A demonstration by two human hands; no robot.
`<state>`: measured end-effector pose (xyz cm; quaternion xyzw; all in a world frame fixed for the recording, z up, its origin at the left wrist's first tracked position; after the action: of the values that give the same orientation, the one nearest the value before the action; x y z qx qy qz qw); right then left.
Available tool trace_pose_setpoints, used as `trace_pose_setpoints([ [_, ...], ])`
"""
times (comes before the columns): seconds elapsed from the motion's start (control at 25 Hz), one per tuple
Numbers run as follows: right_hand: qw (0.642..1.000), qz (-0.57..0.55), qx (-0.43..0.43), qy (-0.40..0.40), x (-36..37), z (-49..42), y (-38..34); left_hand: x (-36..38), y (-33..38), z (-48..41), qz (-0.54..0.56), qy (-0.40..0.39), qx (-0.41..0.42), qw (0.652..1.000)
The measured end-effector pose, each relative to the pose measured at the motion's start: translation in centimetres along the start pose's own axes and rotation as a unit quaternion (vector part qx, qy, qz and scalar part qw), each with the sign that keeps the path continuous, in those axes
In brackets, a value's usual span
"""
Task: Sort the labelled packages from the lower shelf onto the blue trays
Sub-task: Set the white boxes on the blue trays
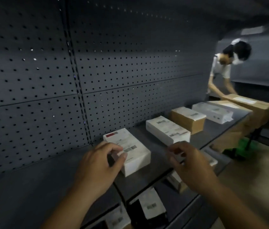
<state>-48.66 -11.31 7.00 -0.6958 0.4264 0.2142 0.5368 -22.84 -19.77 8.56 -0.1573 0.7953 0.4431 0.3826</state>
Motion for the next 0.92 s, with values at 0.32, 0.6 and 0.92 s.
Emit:
trace_pose_setpoints([
  [0.32, 0.996, -0.033, -0.046, -0.073, -3.1, -12.0, 8.9, 4.0, -0.4, -0.5, 0.05, 0.109, -0.263, 0.957],
  [0.6, 0.983, -0.061, 0.062, -0.165, 1.2, -13.6, 12.5, 5.2, -3.3, 0.0, -0.024, 0.064, -0.372, 0.926],
  [0.92, 0.979, -0.075, 0.12, -0.145, 2.4, -12.6, 12.7, 6.5, -2.5, 0.0, -0.114, 0.055, -0.333, 0.934],
])
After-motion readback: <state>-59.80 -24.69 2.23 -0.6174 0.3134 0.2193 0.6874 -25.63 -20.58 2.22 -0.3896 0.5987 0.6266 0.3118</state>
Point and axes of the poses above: each hand's wrist, its own z-axis away from the middle knuckle, its own x-axis out of the palm, y = z × x, the point moved 10 cm from there along -z, towards the middle knuckle, and after that the axes turned 11 degrees about -y, right-handed, at the moved point
